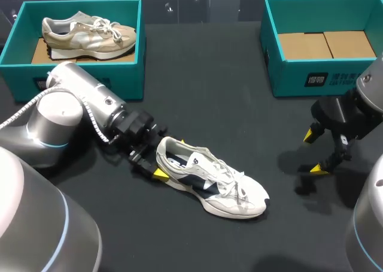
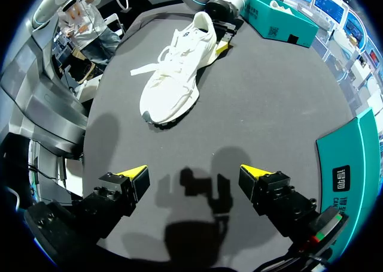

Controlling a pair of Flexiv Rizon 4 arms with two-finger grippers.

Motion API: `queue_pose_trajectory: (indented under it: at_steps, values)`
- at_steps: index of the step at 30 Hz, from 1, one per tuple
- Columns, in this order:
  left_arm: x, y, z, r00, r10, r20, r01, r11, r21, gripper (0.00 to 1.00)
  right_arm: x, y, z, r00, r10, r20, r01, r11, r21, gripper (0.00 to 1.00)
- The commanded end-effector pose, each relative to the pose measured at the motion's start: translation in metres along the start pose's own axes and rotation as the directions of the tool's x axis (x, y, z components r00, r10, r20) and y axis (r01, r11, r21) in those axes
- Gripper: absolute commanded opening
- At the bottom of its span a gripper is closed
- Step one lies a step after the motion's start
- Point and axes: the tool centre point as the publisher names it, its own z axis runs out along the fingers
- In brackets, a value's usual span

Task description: Take the shoe out of the shoebox, open the shoe tongue, remove and reinsert the insole, then place the shoe into the shoebox

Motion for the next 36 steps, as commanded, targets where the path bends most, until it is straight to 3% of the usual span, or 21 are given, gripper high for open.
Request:
queue_pose_trajectory:
  at_steps: [1,6,7,8,9,10,25,36]
  values:
    - [-0.001,0.003,0.004,1.0,-0.001,-0.005,0.001,1.0,0.009,1.0,0.001,0.0,0.0,1.0,0.0,0.002,0.0,1.0,0.0,1.0]
    - [0.001,0.004,0.008,1.0,-0.003,-0.01,0.003,1.0,0.009,0.98,0.001,0.0,0.0,1.0,0.0,0.002,0.0,1.0,0.0,1.0]
    - [0.001,0.004,0.008,1.0,-0.003,-0.01,0.003,1.0,0.008,0.87,0.001,0.0,0.0,1.0,0.0,0.002,0.0,1.0,0.0,1.0]
    - [0.001,0.003,0.008,1.0,-0.003,-0.009,0.003,1.0,0.007,0.59,0.001,0.0,0.0,1.0,0.0,0.002,0.0,1.0,0.0,1.0]
    - [0.001,0.003,0.008,1.0,-0.003,-0.004,0.003,1.0,0.007,0.24,0.001,0.0,0.0,1.0,0.0,0.002,0.0,1.0,0.0,1.0]
    - [0.002,0.003,0.008,1.0,-0.002,-0.001,0.002,1.0,0.009,0.0,0.001,0.0,0.0,1.0,0.0,0.002,0.0,1.0,0.0,1.0]
    - [0.013,0.002,-0.001,0.993,-0.008,0.115,0.006,1.0,0.021,0.0,0.001,0.0,0.0,1.0,0.0,0.002,0.0,1.0,0.0,1.0]
    - [0.02,0.005,-0.009,0.94,-0.087,0.329,0.07,0.995,0.065,0.0,0.001,0.0,0.0,1.0,0.0,0.002,0.0,1.0,0.0,1.0]
